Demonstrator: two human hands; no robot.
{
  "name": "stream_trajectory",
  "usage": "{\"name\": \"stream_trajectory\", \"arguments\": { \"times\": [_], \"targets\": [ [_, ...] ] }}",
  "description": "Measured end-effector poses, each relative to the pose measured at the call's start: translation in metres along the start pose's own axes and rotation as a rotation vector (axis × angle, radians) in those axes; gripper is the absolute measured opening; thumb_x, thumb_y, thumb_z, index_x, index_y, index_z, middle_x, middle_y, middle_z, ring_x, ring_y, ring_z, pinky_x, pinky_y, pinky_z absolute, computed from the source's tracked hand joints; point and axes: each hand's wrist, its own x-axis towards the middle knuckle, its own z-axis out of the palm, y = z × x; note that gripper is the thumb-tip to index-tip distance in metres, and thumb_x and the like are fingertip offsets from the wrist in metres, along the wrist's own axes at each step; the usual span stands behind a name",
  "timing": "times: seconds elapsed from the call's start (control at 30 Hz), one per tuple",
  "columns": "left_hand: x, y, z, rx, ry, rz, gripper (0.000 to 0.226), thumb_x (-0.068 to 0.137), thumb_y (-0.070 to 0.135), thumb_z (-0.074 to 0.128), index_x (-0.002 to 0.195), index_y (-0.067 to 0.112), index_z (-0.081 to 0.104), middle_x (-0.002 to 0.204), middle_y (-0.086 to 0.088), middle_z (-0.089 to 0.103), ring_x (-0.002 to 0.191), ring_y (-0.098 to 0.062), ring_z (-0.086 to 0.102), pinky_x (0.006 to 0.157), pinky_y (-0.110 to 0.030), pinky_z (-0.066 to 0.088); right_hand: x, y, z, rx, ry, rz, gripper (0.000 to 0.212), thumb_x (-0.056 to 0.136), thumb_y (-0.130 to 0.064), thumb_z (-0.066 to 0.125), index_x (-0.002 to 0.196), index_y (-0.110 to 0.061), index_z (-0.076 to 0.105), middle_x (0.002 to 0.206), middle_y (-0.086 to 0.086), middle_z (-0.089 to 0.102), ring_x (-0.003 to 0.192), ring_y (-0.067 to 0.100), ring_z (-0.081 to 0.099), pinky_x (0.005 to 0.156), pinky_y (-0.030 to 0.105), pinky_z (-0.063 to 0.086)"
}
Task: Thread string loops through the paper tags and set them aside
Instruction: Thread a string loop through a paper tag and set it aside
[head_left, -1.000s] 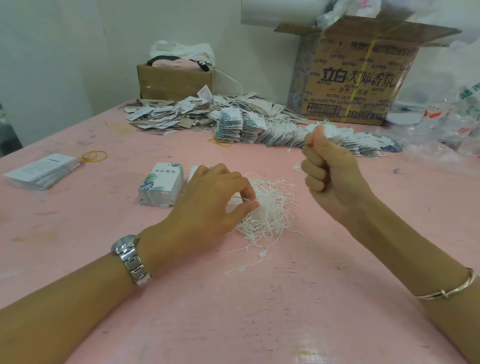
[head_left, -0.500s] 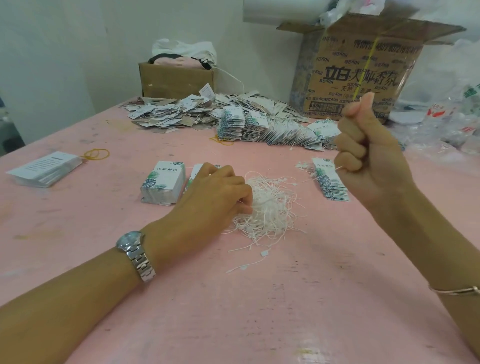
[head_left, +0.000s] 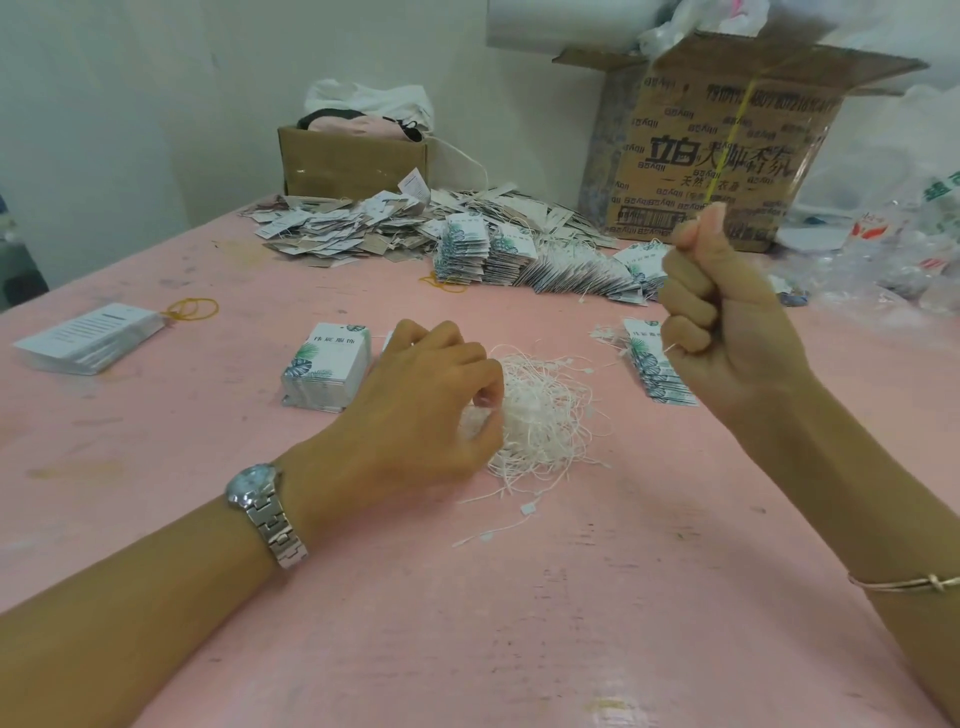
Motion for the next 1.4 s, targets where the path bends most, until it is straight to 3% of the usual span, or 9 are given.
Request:
{"name": "stream_trajectory", "arguments": {
  "times": [0.17,0.3,0.4,0.57,0.77,0.97,1.2,1.4],
  "targets": [
    [0.003,0.009,-0.001,-0.055,0.101,-0.066,0.041,0.091,0.053,0.046,0.11,0.023,0.066,0.104,0.006,0.059,0.094,-0.016,0.051,0.085,-0.033,0.029,-0.004,0.01,0.004,-0.046,-0.046,0.041,0.021,0.088,-0.041,0.049,0.082,-0.021,0.049,0.061,-0.007,0.012,0.046,0.009,0.009,0.03,0.012,0.014],
    [0.003,0.016,0.005,-0.181,-0.03,0.023,0.044,0.094,0.05,0.052,0.13,0.027,0.062,0.123,0.01,0.059,0.113,-0.013,0.048,0.09,-0.032,0.026,-0.005,0.009,0.006,-0.029,-0.067,0.038,0.021,0.088,-0.041,0.049,0.082,-0.021,0.05,0.062,-0.007,0.012,0.045,0.008,0.01,0.03,0.011,0.013],
    [0.003,0.019,0.011,-0.225,-0.062,0.062,0.035,0.092,0.047,0.06,0.121,0.028,0.067,0.116,0.016,0.064,0.114,-0.01,0.047,0.091,-0.031,0.024,-0.005,0.006,0.006,0.004,-0.076,0.034,0.021,0.088,-0.04,0.048,0.082,-0.021,0.051,0.062,-0.007,0.012,0.046,0.008,0.009,0.029,0.012,0.014],
    [0.003,0.019,0.011,-0.248,0.101,0.079,0.016,0.089,0.036,0.067,0.093,0.024,0.077,0.09,0.017,0.071,0.091,-0.013,0.059,0.083,-0.029,0.026,-0.004,0.004,0.004,0.017,-0.073,0.03,0.021,0.088,-0.04,0.048,0.083,-0.02,0.052,0.062,-0.007,0.011,0.046,0.008,0.009,0.029,0.011,0.016],
    [0.002,0.017,0.009,-0.32,0.148,-0.057,0.016,0.091,0.032,0.066,0.091,0.023,0.079,0.082,0.014,0.073,0.084,-0.017,0.06,0.085,-0.038,0.032,-0.004,0.004,0.004,-0.014,-0.065,0.046,0.021,0.088,-0.04,0.048,0.083,-0.02,0.052,0.063,-0.007,0.011,0.046,0.009,0.009,0.03,0.013,0.013],
    [0.003,0.015,0.01,-0.322,0.145,-0.054,0.014,0.09,0.029,0.069,0.083,0.022,0.08,0.08,0.015,0.074,0.083,-0.015,0.06,0.086,-0.039,0.033,-0.003,-0.004,0.004,0.037,-0.061,0.025,0.03,0.1,-0.037,0.038,0.082,-0.019,0.054,0.061,-0.008,0.013,0.044,0.008,0.009,0.028,0.012,0.014],
    [0.002,0.02,0.009,-0.379,0.145,-0.083,0.024,0.093,0.038,0.058,0.095,0.027,0.079,0.085,0.015,0.073,0.083,-0.012,0.06,0.087,-0.038,0.032,-0.005,0.009,0.005,-0.02,-0.086,0.044,0.022,0.091,-0.039,0.048,0.083,-0.019,0.051,0.061,-0.007,0.013,0.044,0.007,0.01,0.03,0.011,0.013],
    [0.001,0.015,0.012,-0.386,0.103,-0.123,0.019,0.095,0.033,0.062,0.089,0.025,0.077,0.073,0.017,0.069,0.078,-0.01,0.056,0.09,-0.036,0.032,-0.009,0.015,0.01,-0.007,-0.152,0.076,0.02,0.087,-0.039,0.051,0.082,-0.019,0.052,0.06,-0.007,0.014,0.043,0.007,0.01,0.03,0.011,0.012]
  ]
}}
